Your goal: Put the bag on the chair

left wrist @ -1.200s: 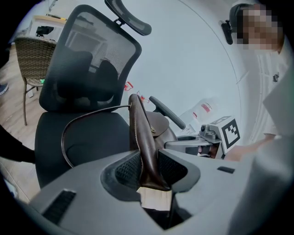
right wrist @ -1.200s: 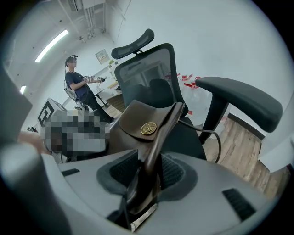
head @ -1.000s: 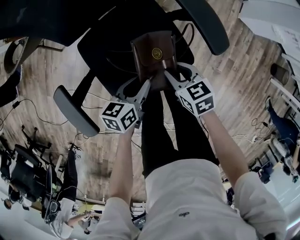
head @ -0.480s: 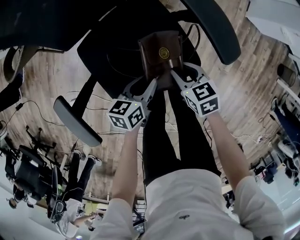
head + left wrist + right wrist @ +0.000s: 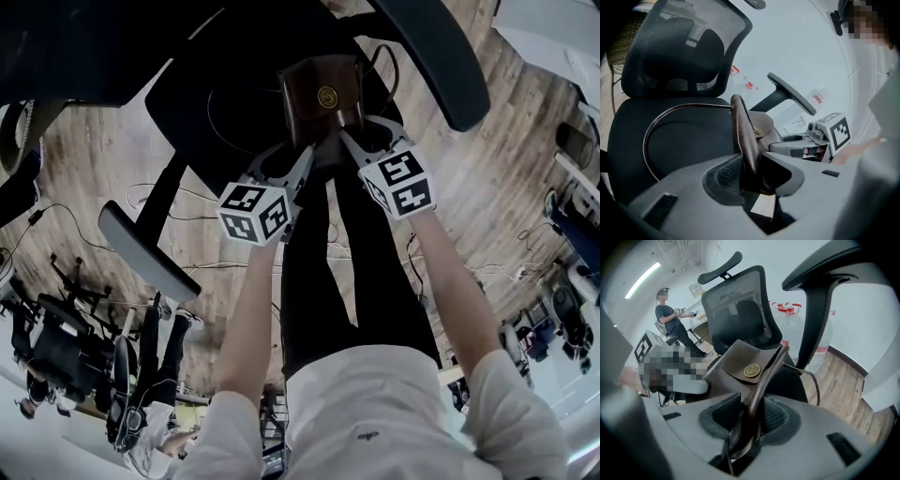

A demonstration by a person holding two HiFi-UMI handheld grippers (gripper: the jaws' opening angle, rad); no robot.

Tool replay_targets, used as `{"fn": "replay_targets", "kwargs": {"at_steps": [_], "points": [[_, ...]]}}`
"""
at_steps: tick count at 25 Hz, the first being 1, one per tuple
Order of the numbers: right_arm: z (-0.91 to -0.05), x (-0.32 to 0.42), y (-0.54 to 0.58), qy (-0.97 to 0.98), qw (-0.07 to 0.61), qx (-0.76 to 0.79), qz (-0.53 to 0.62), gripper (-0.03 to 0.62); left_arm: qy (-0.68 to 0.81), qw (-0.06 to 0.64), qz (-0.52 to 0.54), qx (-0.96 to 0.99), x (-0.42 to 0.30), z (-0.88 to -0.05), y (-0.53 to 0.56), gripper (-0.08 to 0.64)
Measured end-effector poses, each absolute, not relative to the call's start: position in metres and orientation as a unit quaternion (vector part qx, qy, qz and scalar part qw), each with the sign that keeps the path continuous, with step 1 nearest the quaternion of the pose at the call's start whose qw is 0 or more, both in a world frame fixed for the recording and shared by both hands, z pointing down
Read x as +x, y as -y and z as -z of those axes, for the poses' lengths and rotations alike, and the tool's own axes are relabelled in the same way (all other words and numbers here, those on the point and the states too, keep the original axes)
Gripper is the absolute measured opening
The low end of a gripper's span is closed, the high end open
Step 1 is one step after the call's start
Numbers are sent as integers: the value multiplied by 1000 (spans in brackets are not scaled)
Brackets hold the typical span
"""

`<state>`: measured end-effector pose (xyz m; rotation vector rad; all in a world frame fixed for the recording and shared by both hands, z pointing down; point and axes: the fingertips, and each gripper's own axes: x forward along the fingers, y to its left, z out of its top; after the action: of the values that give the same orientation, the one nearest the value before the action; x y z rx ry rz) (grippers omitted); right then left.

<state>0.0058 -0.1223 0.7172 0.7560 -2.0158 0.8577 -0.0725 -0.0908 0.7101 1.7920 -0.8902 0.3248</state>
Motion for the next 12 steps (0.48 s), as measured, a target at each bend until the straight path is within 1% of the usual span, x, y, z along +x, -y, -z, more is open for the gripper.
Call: {"fn": "replay_targets", "kwargs": {"at_steps": [12], "points": [[-745,5,132,781,437,298,-332,121,358,544,-159,742,-72,-745,101,121]]}}
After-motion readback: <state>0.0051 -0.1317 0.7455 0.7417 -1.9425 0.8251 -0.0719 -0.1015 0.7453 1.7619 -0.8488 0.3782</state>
